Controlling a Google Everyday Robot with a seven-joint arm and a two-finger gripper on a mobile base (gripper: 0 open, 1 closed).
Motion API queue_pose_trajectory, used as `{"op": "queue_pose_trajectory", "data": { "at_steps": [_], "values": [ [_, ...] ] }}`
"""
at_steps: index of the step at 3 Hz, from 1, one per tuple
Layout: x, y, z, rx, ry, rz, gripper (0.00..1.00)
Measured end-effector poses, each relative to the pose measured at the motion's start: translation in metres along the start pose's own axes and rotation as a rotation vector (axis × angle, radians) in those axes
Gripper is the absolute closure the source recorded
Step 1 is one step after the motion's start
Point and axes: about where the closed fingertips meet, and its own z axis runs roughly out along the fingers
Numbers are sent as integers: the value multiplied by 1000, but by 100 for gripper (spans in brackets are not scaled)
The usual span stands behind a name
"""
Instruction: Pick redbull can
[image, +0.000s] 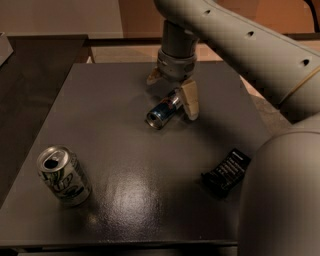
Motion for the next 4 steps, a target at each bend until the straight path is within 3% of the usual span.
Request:
{"op": "queue_pose_trajectory", "data": {
  "at_steps": [2,4],
  "values": [
    [-5,4,9,-34,-22,-12,41],
    [-21,5,-9,-2,-35,-38,88]
  ]
}}
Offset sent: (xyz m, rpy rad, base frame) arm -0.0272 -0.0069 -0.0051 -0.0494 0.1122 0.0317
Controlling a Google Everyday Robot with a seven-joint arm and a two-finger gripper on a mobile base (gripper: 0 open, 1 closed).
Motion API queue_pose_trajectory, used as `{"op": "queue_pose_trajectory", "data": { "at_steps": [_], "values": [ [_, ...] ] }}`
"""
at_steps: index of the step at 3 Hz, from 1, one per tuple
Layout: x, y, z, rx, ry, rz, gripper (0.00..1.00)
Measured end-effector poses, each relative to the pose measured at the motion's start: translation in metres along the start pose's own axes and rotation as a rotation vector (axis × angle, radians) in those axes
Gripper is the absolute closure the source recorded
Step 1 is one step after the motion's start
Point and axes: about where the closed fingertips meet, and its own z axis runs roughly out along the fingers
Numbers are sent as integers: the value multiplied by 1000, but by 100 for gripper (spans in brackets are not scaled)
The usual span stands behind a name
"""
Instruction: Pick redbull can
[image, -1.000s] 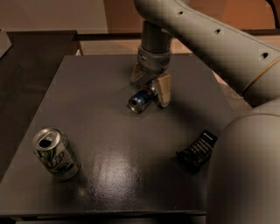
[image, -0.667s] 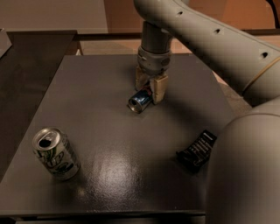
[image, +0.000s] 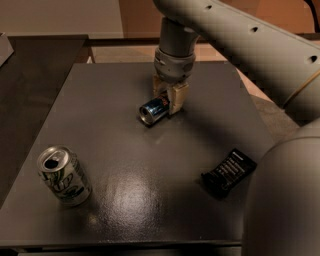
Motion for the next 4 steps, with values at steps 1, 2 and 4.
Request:
{"op": "queue_pose_trajectory", "data": {
  "at_steps": [1,2,4],
  "values": [
    [-10,-3,-20,42,-3,-7,100],
    [-22,-5,-50,100,5,-19,100],
    [-37,-9,-110,211,38,-39,100]
  ]
}}
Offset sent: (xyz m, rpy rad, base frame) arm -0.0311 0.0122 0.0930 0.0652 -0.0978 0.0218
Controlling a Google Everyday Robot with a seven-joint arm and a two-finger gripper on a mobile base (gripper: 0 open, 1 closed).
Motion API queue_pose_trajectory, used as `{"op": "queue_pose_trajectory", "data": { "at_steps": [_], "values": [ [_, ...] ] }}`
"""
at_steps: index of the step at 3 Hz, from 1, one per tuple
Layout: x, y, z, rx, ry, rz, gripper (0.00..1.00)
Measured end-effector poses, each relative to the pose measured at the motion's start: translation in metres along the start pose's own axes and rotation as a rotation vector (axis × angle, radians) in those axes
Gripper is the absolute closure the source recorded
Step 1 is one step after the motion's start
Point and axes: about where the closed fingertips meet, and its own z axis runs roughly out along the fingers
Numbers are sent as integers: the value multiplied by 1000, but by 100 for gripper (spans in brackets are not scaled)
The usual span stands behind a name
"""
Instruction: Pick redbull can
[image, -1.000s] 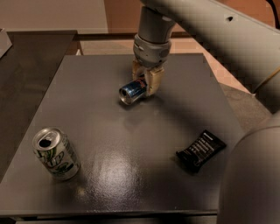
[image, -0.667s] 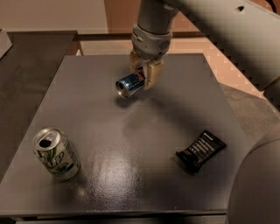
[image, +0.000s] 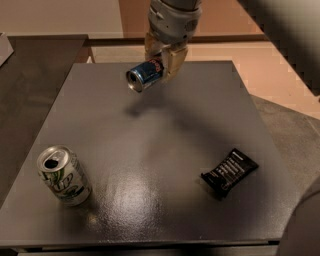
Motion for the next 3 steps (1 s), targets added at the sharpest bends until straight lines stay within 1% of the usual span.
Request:
{"op": "queue_pose_trajectory", "data": {
  "at_steps": [1,3],
  "values": [
    [-6,-4,-22,41,11,-18,100],
    [-19,0,-46,92,25,-59,100]
  ]
}}
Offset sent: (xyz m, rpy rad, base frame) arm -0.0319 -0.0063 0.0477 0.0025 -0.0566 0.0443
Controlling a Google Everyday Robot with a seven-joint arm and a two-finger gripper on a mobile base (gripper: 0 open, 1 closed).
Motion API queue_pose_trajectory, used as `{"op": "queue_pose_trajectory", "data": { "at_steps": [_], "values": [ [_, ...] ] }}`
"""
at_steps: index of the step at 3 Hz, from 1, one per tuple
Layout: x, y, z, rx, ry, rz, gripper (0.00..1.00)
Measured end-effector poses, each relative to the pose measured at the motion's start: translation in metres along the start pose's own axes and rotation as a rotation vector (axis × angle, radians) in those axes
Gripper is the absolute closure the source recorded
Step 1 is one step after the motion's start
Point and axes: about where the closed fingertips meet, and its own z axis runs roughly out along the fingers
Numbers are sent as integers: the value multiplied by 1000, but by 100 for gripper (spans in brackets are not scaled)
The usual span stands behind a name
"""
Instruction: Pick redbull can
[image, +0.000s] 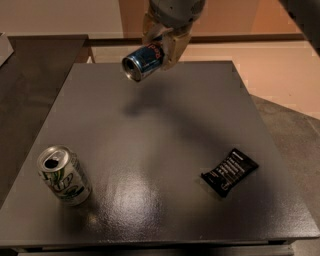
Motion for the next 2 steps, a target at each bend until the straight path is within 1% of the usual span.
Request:
{"op": "queue_pose_trajectory", "data": {
  "at_steps": [1,2],
  "values": [
    [-16,6,-17,28,3,-48,100],
    [-16,2,-16,40,4,-49,100]
  ]
}}
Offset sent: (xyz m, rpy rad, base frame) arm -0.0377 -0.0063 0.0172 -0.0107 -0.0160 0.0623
